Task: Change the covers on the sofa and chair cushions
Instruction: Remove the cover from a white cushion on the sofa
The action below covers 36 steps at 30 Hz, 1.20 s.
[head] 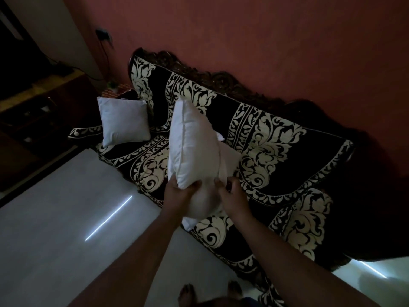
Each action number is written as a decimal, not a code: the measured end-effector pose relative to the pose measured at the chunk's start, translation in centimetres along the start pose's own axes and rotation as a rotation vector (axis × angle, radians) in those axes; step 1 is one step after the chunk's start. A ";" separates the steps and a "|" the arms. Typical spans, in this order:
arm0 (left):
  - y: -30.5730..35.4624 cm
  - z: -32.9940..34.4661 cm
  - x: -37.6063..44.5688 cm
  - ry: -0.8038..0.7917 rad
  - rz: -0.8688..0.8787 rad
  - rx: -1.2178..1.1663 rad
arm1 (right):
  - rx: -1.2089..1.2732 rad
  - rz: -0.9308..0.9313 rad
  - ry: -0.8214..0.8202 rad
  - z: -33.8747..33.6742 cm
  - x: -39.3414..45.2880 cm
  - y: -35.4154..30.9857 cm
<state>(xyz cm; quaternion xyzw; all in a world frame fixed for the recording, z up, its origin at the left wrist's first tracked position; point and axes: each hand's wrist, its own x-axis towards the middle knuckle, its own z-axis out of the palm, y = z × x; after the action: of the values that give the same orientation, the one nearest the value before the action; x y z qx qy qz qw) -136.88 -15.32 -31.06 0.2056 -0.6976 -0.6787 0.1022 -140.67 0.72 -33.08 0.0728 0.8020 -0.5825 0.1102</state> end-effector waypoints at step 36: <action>-2.0 -2.7 5.8 -0.173 -0.400 -0.109 | -0.117 -0.019 0.273 0.1 -1.0 1.9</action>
<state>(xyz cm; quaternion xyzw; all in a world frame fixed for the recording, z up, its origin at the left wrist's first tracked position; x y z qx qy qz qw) -140.61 -20.19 -33.68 0.2750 -0.6115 -0.7372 -0.0837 -139.27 1.23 -34.65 0.1371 0.8428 -0.5204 -0.0014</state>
